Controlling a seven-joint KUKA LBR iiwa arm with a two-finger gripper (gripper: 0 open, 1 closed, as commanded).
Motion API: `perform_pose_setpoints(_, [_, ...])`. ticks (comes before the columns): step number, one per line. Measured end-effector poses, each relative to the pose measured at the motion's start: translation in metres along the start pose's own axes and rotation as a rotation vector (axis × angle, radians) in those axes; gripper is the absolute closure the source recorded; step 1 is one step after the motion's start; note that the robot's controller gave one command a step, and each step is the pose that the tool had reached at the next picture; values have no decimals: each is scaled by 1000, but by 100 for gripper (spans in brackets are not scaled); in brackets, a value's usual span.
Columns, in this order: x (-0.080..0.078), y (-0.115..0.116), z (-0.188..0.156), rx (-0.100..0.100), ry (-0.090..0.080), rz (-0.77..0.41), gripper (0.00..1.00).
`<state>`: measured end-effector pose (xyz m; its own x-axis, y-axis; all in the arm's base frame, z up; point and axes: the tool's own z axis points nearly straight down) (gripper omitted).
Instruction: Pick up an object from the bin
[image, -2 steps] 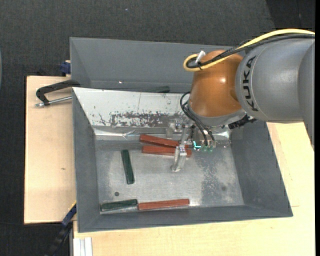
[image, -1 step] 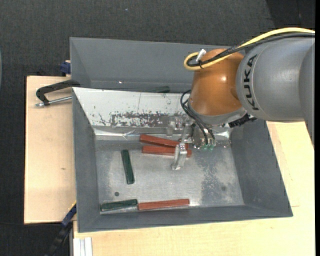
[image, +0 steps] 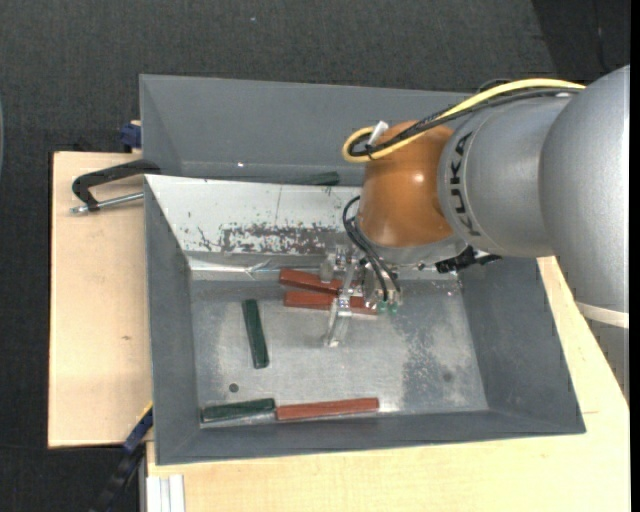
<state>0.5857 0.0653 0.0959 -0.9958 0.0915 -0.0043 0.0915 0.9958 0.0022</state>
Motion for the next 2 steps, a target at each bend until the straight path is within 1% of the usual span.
perform_pose_setpoints(1, [1,5,-22,0,3,17,0])
perform_pose_setpoints(2, [-3,12,-37,-1,-2,42,0])
